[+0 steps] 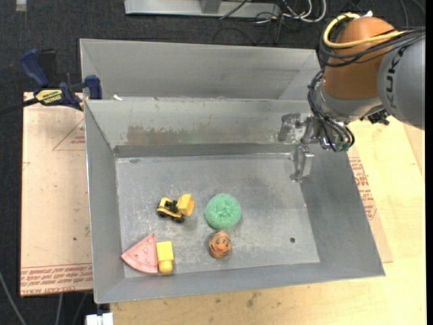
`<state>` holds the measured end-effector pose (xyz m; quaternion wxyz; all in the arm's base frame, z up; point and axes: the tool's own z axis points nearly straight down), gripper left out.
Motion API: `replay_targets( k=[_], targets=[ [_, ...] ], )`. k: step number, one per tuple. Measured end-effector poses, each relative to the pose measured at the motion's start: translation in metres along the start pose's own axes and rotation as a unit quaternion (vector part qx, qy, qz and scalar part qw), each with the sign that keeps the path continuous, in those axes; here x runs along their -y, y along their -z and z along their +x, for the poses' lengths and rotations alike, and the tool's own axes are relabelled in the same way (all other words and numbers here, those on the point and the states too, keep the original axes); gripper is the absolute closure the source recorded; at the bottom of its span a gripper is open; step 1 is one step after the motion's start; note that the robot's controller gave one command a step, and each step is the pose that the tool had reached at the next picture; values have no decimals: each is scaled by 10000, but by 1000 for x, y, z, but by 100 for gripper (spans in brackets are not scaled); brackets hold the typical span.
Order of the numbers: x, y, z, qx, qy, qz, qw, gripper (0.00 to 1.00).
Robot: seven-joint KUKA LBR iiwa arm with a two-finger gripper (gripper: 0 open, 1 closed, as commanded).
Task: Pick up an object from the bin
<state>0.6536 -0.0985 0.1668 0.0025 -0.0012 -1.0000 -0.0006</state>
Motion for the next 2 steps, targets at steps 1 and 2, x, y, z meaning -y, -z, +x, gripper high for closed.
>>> replay_targets(
  k=[1, 2],
  targets=[
    [0, 5, -2, 37, 8, 5, 10000, 0],
    [-45, -43, 19, 68, 11, 13, 10000, 0]
  ],
)
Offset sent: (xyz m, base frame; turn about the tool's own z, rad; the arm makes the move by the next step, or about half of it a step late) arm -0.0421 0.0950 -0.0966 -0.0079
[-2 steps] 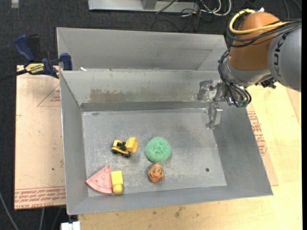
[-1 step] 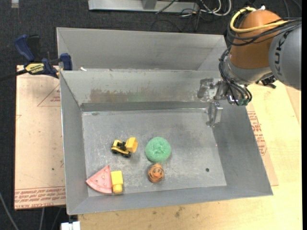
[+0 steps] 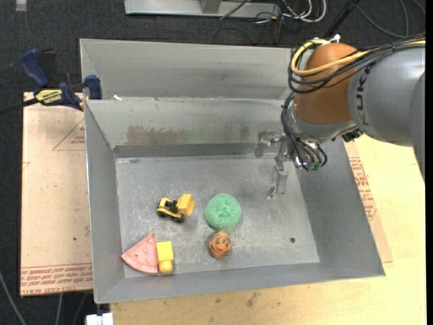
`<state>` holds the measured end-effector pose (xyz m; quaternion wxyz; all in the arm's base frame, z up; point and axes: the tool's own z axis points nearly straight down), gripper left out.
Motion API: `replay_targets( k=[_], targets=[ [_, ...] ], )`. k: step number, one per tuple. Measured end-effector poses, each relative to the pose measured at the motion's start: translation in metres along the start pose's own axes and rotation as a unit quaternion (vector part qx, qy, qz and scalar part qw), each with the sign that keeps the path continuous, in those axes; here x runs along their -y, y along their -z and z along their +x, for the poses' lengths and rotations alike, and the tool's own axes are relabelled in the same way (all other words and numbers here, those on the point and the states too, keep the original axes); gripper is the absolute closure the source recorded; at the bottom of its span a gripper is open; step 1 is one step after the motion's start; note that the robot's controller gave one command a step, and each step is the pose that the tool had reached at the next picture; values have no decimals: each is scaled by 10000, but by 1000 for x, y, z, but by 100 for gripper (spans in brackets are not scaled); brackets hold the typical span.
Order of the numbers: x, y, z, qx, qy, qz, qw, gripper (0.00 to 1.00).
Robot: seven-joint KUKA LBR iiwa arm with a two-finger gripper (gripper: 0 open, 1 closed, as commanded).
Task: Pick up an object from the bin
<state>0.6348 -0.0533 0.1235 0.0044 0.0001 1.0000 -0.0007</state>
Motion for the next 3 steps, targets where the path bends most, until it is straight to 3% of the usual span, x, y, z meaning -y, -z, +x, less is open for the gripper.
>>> replay_targets(
  k=[1, 2, 3],
  targets=[
    [-29, -32, 3, -67, -201, -32, 9998, 0],
    [-36, -44, 27, -27, -1124, 0, 9937, 0],
    [-56, -49, 42, -47, -834, -7, 9965, 0]
  ],
)
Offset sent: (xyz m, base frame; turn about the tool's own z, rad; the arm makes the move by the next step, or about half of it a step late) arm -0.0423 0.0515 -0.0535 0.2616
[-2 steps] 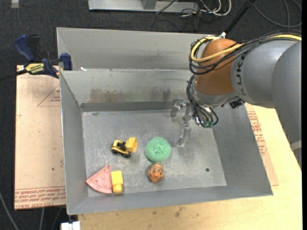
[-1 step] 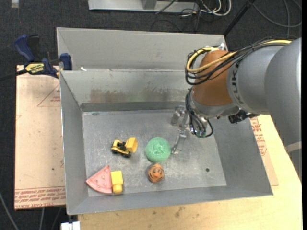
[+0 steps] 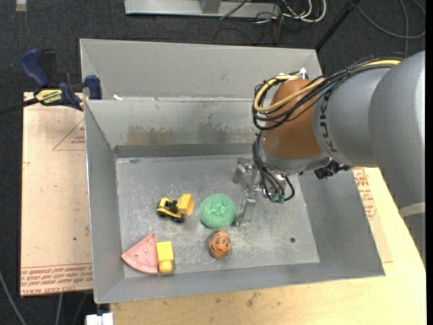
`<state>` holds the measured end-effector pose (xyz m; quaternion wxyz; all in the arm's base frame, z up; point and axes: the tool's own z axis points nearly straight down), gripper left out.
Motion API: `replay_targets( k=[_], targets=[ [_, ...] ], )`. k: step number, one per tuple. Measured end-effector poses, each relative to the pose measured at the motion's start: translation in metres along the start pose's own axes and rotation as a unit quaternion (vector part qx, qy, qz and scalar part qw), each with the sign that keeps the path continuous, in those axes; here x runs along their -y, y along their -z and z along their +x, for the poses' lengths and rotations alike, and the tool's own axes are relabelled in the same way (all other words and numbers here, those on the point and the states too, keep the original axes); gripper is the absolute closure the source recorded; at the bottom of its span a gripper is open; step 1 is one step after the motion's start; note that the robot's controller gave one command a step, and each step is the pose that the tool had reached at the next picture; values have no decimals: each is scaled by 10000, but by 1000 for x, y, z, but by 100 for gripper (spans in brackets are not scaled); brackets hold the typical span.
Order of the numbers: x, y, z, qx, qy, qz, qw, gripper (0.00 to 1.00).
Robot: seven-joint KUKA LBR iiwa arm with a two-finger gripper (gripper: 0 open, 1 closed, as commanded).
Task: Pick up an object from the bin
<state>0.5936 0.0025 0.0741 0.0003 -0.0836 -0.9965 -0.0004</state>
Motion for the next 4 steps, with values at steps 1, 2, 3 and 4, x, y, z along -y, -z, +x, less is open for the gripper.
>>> replay_targets(
  k=[1, 2, 3, 4],
  targets=[
    [-11, -2, 9, 10, 1347, 0, 9909, 0],
    [-54, -3, 35, 12, 1081, 1, 9941, 0],
    [-64, -4, 9, 17, 1771, -1, 9842, 100],
    [-64, -4, 9, 17, 1775, 0, 9841, 100]
  ],
)
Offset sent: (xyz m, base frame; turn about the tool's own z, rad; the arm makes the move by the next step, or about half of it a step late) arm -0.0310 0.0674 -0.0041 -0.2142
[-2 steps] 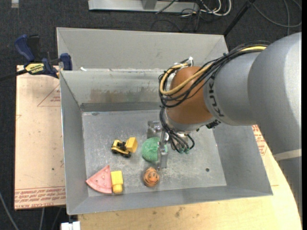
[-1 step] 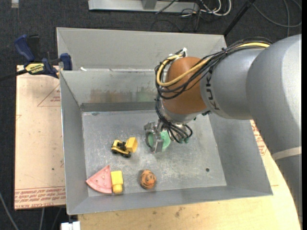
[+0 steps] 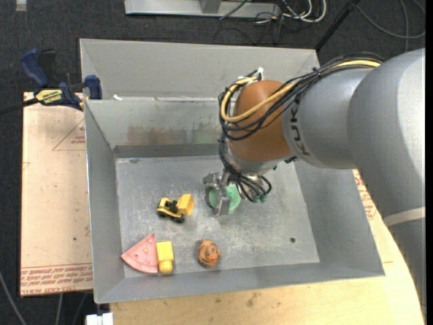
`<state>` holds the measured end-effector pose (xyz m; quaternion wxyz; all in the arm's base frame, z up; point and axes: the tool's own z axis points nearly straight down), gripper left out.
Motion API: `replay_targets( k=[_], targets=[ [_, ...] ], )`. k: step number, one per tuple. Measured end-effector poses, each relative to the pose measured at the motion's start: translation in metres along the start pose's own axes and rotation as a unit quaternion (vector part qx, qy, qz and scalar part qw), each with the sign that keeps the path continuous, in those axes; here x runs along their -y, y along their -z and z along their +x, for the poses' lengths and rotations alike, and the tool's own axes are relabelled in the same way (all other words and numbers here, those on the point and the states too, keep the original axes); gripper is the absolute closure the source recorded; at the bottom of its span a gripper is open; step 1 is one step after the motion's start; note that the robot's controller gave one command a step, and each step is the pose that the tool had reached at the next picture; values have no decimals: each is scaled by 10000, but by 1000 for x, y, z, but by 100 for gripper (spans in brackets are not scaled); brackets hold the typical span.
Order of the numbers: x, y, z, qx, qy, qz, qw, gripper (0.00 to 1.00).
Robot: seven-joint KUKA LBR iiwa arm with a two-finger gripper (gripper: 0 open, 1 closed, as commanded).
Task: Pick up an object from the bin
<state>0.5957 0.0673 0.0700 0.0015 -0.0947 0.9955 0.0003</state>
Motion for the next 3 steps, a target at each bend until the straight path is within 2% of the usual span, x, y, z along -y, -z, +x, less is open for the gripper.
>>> replay_targets(
  k=[2, 3],
  targets=[
    [0, 0, 0, 0, 3, 1, 10000, 100],
    [-19, 0, 8, -8, 1341, -7, 9910, 100]
  ],
)
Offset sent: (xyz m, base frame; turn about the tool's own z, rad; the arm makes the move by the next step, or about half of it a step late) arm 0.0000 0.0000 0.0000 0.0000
